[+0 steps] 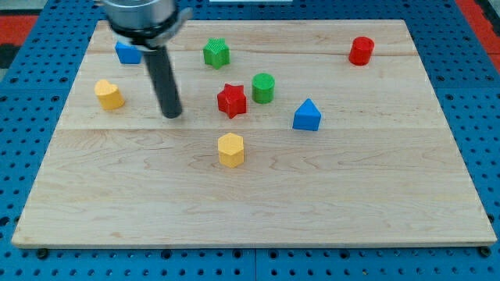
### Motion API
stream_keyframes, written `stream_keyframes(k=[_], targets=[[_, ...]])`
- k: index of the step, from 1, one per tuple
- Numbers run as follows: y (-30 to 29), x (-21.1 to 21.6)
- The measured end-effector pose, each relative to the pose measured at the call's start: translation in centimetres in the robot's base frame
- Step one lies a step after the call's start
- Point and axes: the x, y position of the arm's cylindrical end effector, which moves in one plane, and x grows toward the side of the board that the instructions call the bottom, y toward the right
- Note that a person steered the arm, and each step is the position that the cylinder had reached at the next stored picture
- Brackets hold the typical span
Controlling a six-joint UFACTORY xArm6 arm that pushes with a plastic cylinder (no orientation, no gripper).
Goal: Move the yellow hexagon to the bottom left of the red circle
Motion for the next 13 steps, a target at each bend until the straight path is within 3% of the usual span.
stream_keyframes(k=[2, 3, 4, 5, 7, 8, 11, 13], targets=[[2.2, 5.1], [6.0, 7.5], [15.1, 7.6], [19.9, 9.3], [22.7, 11.4], [27.1, 11.4], [29.4, -0.1], [30.2, -1.8]])
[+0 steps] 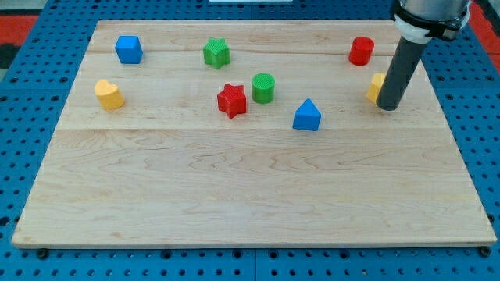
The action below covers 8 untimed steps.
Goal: Move the yellow hexagon to the bottom left of the red circle
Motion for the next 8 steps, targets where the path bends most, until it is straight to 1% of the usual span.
stream_keyframes(k=[1, 2, 3, 4, 5, 6, 8], targets=[[-0.4, 0.0], [0.5, 2.3], [7.2, 2.7], [10.0, 0.5], [7.4, -2.4], [3.6, -2.6], [3.2, -2.6]])
